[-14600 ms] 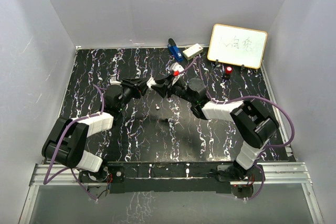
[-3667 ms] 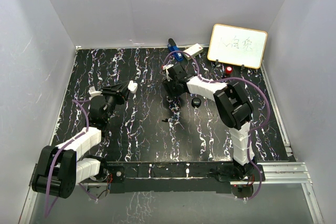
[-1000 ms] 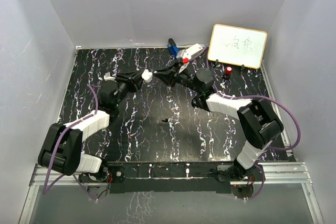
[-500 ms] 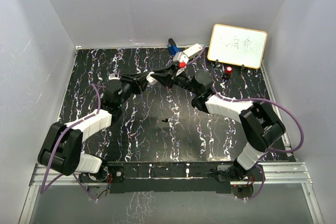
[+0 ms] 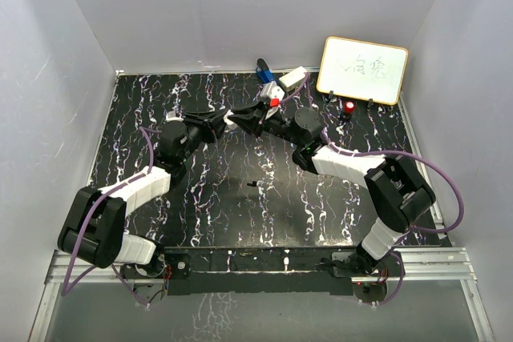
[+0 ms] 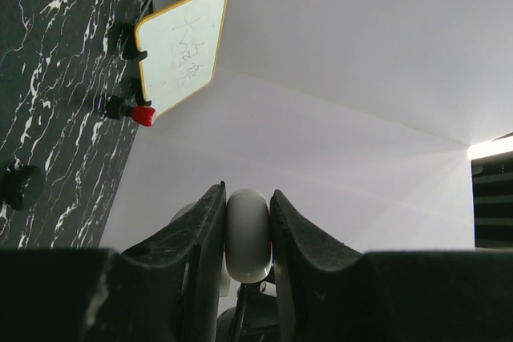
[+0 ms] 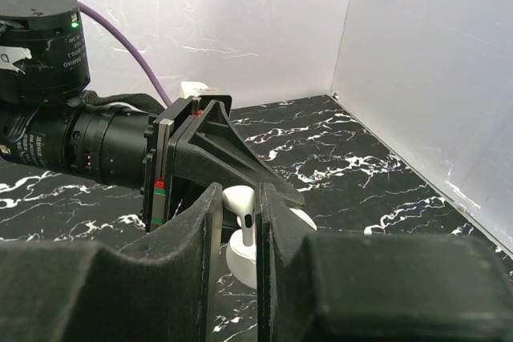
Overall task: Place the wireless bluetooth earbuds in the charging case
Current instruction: Place the earbud in the charging case.
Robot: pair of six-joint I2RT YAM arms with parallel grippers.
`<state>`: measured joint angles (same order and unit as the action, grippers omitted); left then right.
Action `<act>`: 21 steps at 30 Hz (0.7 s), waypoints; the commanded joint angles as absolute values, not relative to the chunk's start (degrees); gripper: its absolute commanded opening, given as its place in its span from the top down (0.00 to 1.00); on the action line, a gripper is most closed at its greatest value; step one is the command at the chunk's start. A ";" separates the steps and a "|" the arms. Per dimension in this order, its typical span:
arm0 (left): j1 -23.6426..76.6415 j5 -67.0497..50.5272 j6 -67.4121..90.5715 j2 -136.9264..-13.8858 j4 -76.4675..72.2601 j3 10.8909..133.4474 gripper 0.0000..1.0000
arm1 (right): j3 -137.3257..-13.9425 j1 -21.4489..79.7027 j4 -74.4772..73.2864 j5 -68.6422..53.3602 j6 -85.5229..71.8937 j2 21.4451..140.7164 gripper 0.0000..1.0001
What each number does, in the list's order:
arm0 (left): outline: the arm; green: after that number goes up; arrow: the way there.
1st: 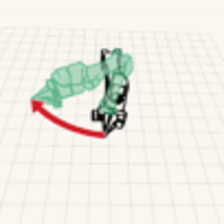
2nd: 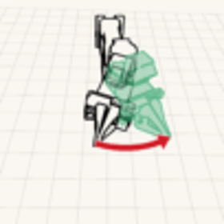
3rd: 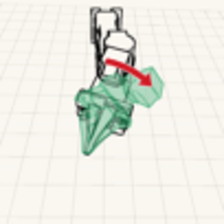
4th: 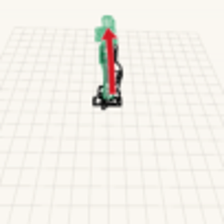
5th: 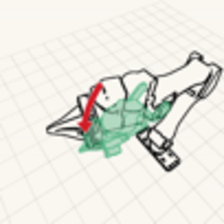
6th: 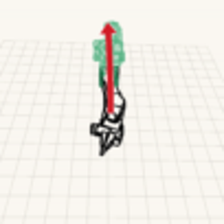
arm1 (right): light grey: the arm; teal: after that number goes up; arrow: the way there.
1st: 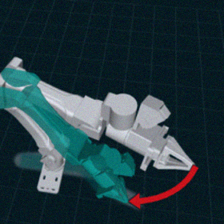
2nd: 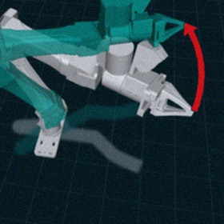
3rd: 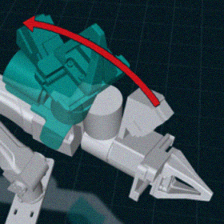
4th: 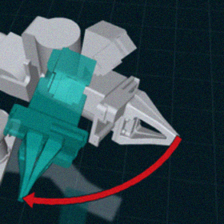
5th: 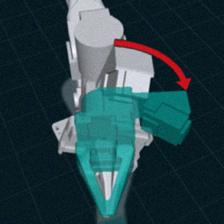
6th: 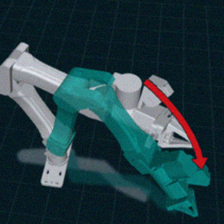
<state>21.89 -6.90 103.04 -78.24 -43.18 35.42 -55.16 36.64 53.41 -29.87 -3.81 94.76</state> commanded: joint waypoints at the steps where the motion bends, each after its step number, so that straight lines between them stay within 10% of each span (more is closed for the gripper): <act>1: 22.24 -8.06 102.50 -77.54 -43.60 37.66 1.00 | -56.44 36.83 54.31 -28.77 -1.86 92.71 1.00; 21: 22.37 -9.47 102.30 -77.79 -44.92 37.90 1.00 | -56.45 36.80 54.23 -28.42 -1.05 94.26 1.00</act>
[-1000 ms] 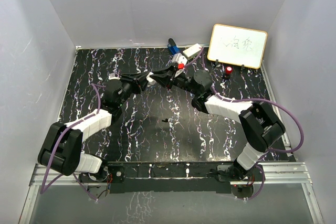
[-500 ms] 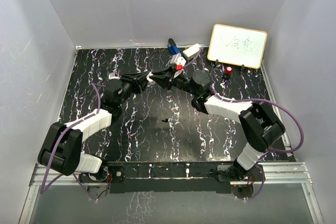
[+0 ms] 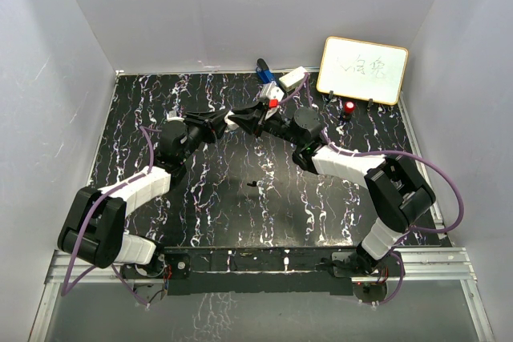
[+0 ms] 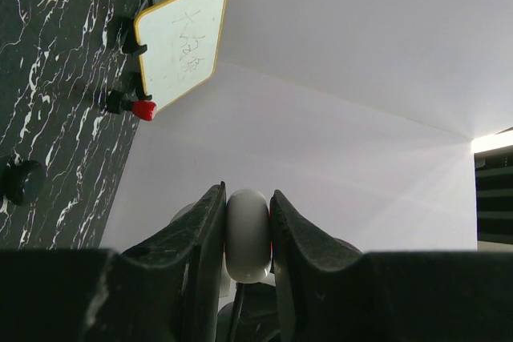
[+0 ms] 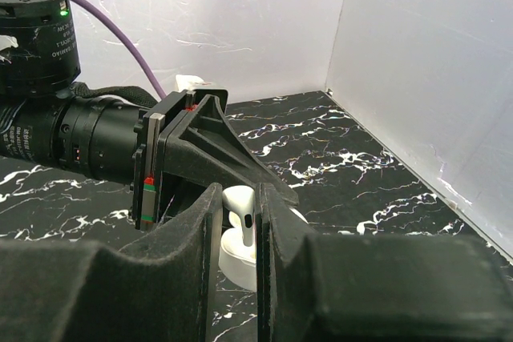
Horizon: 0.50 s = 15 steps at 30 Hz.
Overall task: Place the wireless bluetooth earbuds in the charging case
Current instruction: Place the earbud in the charging case.
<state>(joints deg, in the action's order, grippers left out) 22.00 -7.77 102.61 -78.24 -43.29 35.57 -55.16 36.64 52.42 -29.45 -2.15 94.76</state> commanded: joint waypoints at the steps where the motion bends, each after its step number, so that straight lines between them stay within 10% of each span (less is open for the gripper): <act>1: 22.37 -9.49 102.18 -77.71 -44.86 37.95 1.00 | -56.43 36.82 54.18 -28.39 -1.05 94.37 1.00; 15: 22.41 -9.75 101.60 -77.17 -45.08 38.29 1.00 | -56.52 36.77 54.05 -28.31 -0.75 94.97 1.00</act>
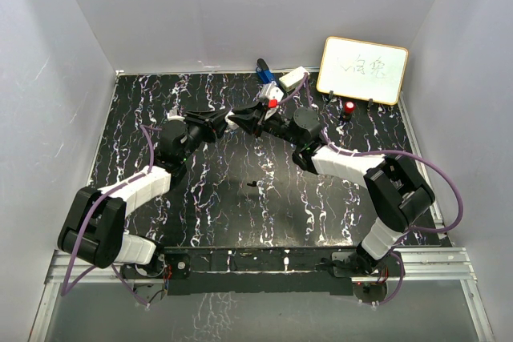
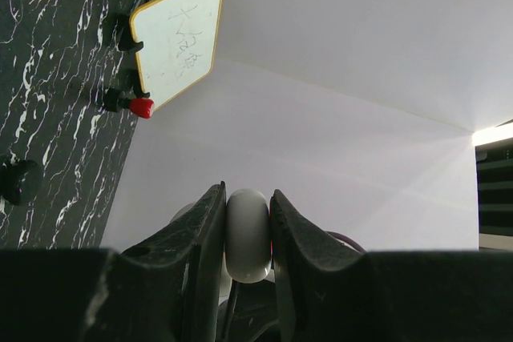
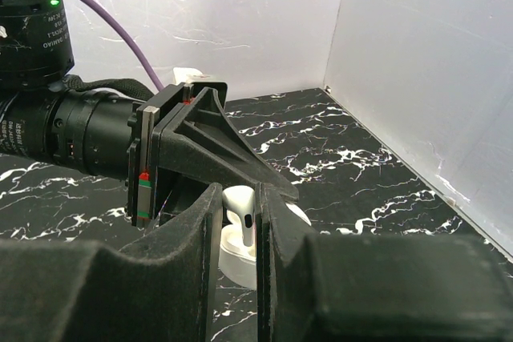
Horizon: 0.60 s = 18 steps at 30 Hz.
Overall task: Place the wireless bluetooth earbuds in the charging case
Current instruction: Place the earbud in the charging case.
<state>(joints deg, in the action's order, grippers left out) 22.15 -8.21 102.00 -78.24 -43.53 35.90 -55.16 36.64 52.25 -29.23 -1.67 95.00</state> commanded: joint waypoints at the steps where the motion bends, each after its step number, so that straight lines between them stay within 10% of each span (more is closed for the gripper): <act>1: 22.41 -9.76 101.60 -77.17 -45.09 38.33 1.00 | -56.58 36.81 53.98 -28.30 -0.71 95.02 1.00; 18: 22.41 -9.67 101.51 -76.90 -45.53 38.67 1.00 | -56.17 36.83 53.53 -28.45 -0.30 95.45 1.00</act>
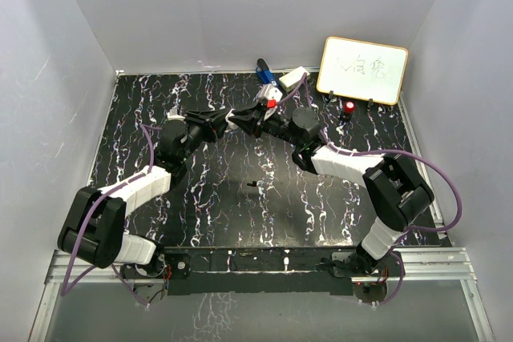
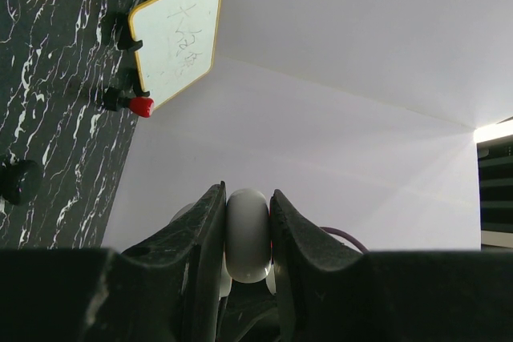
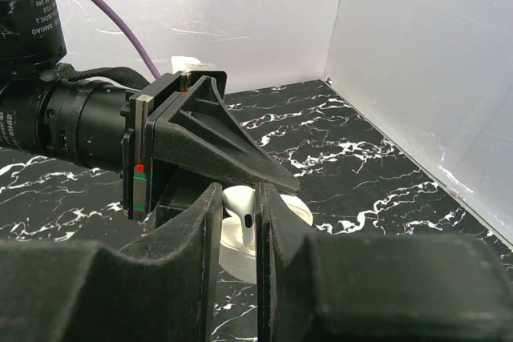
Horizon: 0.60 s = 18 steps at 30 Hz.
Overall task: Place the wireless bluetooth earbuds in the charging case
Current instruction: Place the earbud in the charging case.
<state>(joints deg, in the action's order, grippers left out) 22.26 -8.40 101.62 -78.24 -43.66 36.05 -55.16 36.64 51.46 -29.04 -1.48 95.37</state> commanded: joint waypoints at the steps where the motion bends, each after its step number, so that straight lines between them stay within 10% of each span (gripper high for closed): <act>1: 22.41 -9.65 101.51 -76.90 -45.58 38.62 1.00 | -56.12 36.83 53.53 -28.40 -0.27 95.45 1.00; 18: 22.41 -9.23 101.49 -76.46 -45.52 38.47 1.00 | -55.56 36.78 52.09 -27.73 1.02 94.95 1.00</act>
<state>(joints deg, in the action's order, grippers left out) 22.26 -8.38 101.60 -78.24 -43.70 36.14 -55.16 36.64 50.78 -28.58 -0.80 95.74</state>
